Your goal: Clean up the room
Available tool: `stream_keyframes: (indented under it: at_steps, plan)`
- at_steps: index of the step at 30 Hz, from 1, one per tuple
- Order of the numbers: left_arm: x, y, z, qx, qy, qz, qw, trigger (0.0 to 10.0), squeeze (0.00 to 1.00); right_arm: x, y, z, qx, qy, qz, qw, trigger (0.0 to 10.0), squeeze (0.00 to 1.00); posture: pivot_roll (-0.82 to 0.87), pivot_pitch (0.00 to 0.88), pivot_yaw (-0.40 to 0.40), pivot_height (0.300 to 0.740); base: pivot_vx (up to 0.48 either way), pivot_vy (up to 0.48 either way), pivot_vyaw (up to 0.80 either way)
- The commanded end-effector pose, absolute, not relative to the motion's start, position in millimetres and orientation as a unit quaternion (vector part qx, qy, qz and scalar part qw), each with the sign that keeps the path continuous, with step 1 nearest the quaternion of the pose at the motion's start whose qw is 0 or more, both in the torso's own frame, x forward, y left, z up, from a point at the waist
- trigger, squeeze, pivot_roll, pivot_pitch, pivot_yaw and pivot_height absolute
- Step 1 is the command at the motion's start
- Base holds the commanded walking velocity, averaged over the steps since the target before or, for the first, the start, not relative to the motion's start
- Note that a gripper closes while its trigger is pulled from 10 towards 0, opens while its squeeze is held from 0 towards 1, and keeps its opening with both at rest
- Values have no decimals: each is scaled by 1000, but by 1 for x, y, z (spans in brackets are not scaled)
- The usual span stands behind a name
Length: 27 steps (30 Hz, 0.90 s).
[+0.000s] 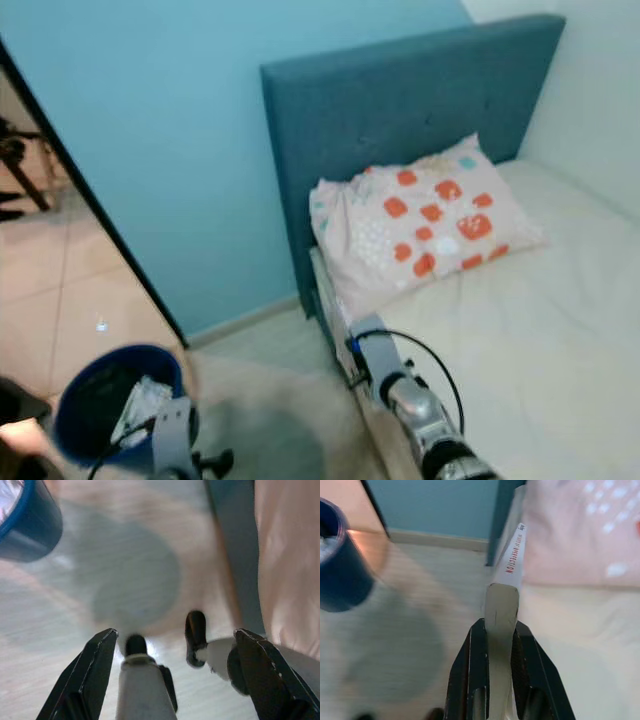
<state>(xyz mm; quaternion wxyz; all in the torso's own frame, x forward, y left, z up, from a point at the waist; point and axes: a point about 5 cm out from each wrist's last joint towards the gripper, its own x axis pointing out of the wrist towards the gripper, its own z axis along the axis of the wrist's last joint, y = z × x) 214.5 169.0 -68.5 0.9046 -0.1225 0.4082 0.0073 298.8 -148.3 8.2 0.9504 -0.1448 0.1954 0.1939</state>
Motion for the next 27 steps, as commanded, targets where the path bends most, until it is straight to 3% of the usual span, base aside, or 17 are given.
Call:
stream_keyframes:
  at_steps: [1,9,15,27]
  plan:
    - [203,176,-75,-118,425,17,897,10000,0,300,-137,11,-143,180,208,951,10000,0,-182,82,13,740,480,0,0]
    - [201,170,-77,-87,444,-6,892,10000,0,300,-136,11,-147,180,209,950,10000,0,-185,80,15,740,154,0,0]
    - [198,166,-78,-83,451,-28,888,10000,0,302,-141,11,-159,184,194,951,10000,0,-185,86,15,740,0,-453,0]
    - [179,184,-86,-93,463,8,881,10000,0,327,-180,39,-260,163,113,945,10000,0,-184,91,13,740,0,-405,0]
